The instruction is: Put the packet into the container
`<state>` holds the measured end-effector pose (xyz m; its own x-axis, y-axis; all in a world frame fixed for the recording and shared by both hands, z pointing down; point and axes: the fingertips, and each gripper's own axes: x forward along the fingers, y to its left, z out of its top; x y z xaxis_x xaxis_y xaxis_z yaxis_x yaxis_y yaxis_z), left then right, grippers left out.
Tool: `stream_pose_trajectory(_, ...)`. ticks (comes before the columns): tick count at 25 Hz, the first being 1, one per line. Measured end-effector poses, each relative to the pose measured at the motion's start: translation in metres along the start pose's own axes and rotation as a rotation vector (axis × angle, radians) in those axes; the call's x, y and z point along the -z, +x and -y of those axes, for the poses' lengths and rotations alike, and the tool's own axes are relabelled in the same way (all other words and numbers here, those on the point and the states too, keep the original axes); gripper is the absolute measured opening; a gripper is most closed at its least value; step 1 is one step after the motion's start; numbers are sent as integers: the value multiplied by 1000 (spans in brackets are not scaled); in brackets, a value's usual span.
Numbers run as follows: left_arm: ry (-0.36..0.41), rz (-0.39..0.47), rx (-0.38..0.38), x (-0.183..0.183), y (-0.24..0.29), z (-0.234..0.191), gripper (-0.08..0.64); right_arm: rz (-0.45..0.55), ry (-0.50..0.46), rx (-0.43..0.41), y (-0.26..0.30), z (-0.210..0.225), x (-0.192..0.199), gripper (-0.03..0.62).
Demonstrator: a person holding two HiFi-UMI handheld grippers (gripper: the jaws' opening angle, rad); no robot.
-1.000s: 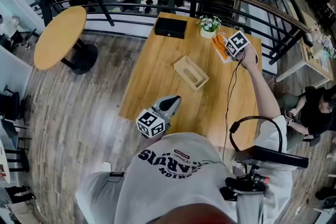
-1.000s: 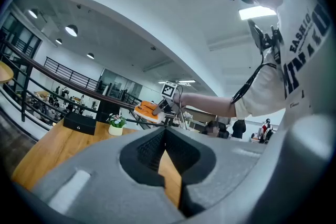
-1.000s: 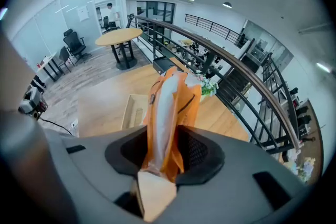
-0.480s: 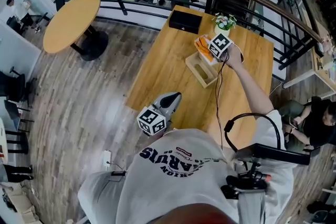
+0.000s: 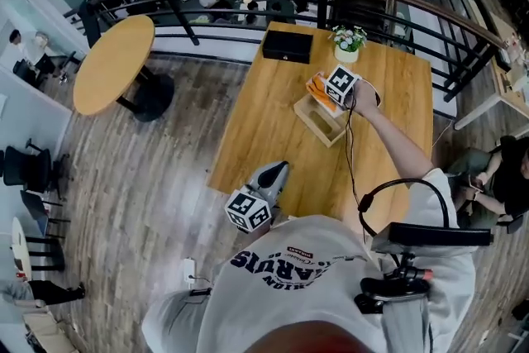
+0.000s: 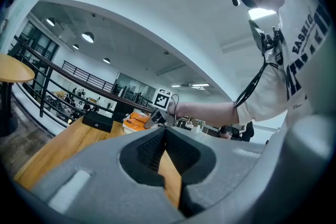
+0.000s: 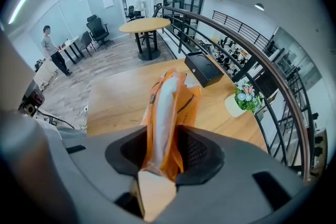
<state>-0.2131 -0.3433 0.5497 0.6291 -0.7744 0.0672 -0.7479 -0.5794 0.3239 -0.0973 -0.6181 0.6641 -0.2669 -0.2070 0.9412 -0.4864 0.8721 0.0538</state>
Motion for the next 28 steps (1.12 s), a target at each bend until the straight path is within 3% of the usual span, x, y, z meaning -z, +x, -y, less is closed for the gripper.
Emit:
stream_pose_trajectory(5,8,-13,-20,3,-6,0,3,-17,19,-7,45,1,13,150)
stream_pose_trajectory(17,1,-20,-160,1,-35,-16,3,-112,-22,-33,152,-9,34,146)
stream_pose_trajectory(28,-6,-35,-180,4,-29,-16,3,-212,6,-77,209,-18,61,127)
